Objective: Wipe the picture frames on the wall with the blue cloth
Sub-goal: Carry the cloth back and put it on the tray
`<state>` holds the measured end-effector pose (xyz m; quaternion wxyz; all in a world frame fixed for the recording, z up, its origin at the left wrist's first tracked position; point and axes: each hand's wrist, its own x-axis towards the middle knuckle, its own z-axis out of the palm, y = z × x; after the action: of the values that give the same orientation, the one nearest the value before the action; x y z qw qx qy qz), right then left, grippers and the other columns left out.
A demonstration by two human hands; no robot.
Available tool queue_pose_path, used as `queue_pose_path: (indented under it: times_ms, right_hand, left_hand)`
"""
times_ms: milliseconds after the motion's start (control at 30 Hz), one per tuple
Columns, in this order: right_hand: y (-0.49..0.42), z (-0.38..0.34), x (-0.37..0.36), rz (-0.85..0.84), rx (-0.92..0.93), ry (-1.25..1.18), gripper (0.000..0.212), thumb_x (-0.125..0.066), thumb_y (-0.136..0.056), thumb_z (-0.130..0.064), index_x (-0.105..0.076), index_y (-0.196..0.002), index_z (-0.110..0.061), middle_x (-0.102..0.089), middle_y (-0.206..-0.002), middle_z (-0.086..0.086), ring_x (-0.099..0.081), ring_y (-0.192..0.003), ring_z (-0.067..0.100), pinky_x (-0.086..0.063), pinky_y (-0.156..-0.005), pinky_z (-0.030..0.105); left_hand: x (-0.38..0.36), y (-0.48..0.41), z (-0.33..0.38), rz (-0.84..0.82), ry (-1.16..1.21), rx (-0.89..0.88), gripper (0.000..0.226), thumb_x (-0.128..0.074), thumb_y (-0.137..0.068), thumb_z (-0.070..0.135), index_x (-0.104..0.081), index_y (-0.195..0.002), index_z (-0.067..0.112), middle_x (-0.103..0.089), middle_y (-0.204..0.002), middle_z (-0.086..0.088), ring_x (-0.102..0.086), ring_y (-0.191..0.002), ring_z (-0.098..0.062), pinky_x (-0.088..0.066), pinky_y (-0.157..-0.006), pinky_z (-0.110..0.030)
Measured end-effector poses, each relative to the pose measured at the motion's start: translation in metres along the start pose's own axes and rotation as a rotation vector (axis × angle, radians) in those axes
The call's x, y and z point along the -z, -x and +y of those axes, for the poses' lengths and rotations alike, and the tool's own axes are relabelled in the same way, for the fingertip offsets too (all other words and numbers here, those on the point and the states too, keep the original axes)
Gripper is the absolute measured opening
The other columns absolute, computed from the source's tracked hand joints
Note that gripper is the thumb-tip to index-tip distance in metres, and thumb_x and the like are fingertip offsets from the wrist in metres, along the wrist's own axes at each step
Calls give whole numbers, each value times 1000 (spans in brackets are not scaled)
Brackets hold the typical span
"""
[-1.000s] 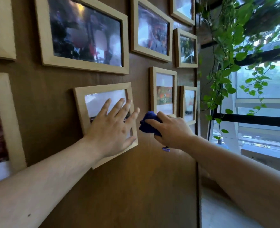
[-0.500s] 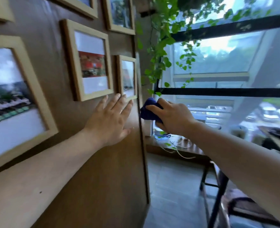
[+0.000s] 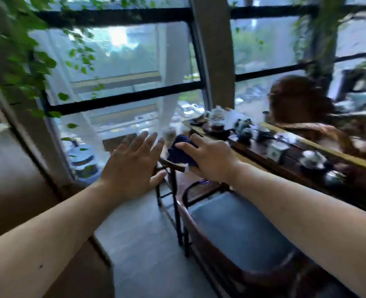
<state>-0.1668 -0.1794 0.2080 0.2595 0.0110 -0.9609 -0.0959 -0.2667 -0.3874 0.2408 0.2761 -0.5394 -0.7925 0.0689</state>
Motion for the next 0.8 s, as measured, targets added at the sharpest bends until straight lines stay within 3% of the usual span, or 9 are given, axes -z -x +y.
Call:
queue_pose_path:
  times_ms: [133, 367, 533, 667, 800]
  right_hand:
    - [80, 19, 3, -88, -172, 6, 58, -58, -77, -37, -44, -130, -20, -57, -111, 12, -62, -86, 35, -53, -52, 42]
    - [240, 64, 9, -157, -458, 68, 61, -62, -71, -38, -48, -128, -19, -61, -111, 9, -65, -86, 30, -48, -51, 34]
    - [345, 106, 1, -229, -649, 50, 63, -65, -72, -37, -47, -129, -19, -60, -107, 7, -64, -85, 30, -52, -50, 40]
    - [417, 150, -13, -303, -781, 57, 63, -63, -73, -36, -45, -130, -18, -59, -107, 7, -62, -90, 30, -52, -57, 42]
    - [479, 202, -40, -363, -901, 66, 64, -63, -76, -35, -43, -134, -18, -58, -120, 6, -58, -104, 30, -49, -67, 40]
  left_hand:
    - [-19, -21, 58, 19, 127, -142, 76, -46, -83, 57, -44, -137, 4, -51, -139, -20, -47, -128, -38, -39, -106, -53]
    - [-41, -63, 195, 9, 322, -319, 80, -38, -81, 59, -43, -140, 5, -47, -144, -18, -43, -133, -35, -37, -108, -54]
    - [-66, -87, 300, -67, 376, -462, 84, -35, -79, 62, -39, -142, 6, -46, -146, -16, -39, -135, -32, -34, -110, -53]
    - [-79, -115, 375, -124, 405, -519, 84, -33, -83, 65, -29, -147, 11, -37, -152, -12, -30, -141, -29, -27, -115, -49]
    - [-94, -141, 439, -161, 467, -533, 83, -38, -82, 63, -34, -145, 9, -42, -149, -14, -34, -139, -30, -28, -115, -49]
